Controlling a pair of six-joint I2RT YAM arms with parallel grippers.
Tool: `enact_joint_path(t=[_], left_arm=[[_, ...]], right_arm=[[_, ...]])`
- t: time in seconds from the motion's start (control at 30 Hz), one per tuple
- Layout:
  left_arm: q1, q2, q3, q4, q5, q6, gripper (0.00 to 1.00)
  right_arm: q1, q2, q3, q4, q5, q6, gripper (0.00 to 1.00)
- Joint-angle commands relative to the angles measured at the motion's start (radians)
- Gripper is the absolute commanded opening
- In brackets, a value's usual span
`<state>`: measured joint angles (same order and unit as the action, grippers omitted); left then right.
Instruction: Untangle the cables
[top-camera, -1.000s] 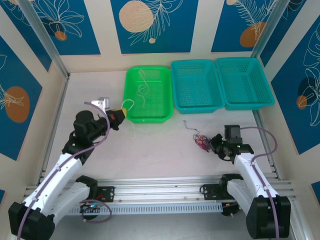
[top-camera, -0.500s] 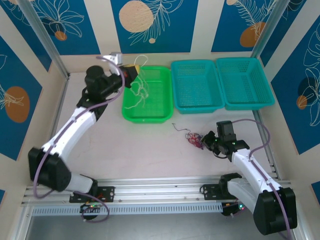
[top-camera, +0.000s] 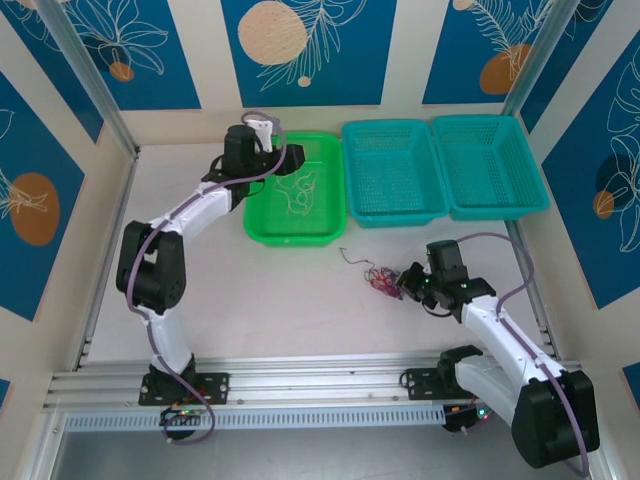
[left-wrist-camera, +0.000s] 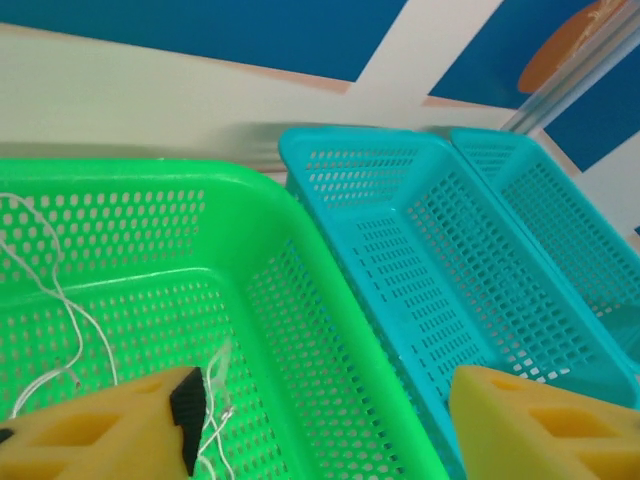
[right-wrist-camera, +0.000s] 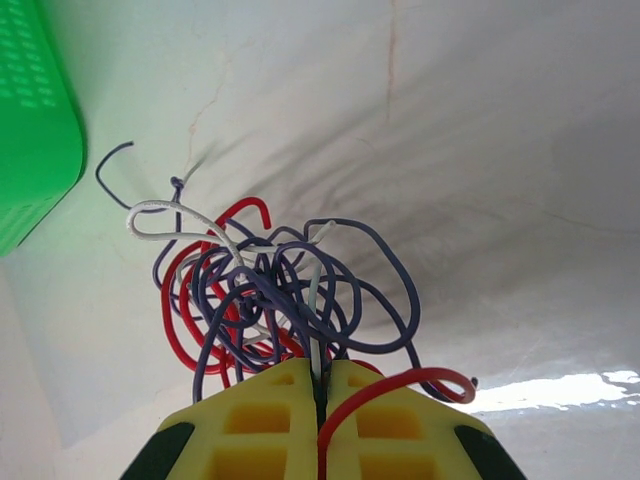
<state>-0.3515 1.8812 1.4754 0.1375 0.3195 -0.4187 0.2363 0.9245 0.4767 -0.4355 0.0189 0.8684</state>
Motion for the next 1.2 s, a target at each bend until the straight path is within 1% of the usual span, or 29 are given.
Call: enact_joint_path(t=[0.0, 0.13, 0.23, 0.4, 0.5, 0.57, 0.63, 0.7, 0.8, 1.03, 1.17], left_arm=[[0.000, -0.110, -0.042, 0.038, -0.017, -0.008, 0.69], [-0.011, -0.274, -0.188, 0.116, 0.040, -0.038, 0.69], [-0.053, -0.403, -0.297, 0.146, 0.102, 0.007, 0.69], [-0.194, -0.585, -0.446, 0.081, 0.140, 0.174, 0.69], [-0.267, -0.635, -0.508, 0.003, 0.140, 0.204, 0.69], [-0.293, -0.644, -0.555, -0.015, 0.150, 0.158, 0.69], [-0.298, -0.644, -0.612, -0.007, 0.159, 0.082, 0.68], [-0.299, -0.632, -0.668, 0.018, 0.202, 0.008, 0.67], [-0.309, -0.604, -0.725, 0.045, 0.258, -0.064, 0.66], [-0.316, -0.518, -0.793, 0.055, 0.231, -0.102, 0.65], [-0.316, -0.433, -0.796, 0.079, 0.245, -0.094, 0.60]], right_arm=[[0.020, 0.011, 0.041, -0.011, -0.031, -0.059, 0.00], [0.075, 0.042, 0.063, 0.003, -0.062, -0.119, 0.00], [0.151, 0.084, 0.093, 0.024, -0.077, -0.177, 0.00], [0.287, 0.176, 0.164, 0.041, -0.079, -0.273, 0.00], [0.344, 0.221, 0.207, 0.050, -0.077, -0.316, 0.00], [0.380, 0.243, 0.230, 0.060, -0.073, -0.340, 0.00], [0.408, 0.264, 0.253, 0.067, -0.070, -0.354, 0.00], [0.433, 0.289, 0.282, 0.067, -0.061, -0.360, 0.00], [0.453, 0.331, 0.316, 0.060, -0.055, -0.368, 0.00], [0.469, 0.398, 0.355, 0.057, -0.066, -0.364, 0.00], [0.474, 0.405, 0.358, 0.062, -0.069, -0.355, 0.00]])
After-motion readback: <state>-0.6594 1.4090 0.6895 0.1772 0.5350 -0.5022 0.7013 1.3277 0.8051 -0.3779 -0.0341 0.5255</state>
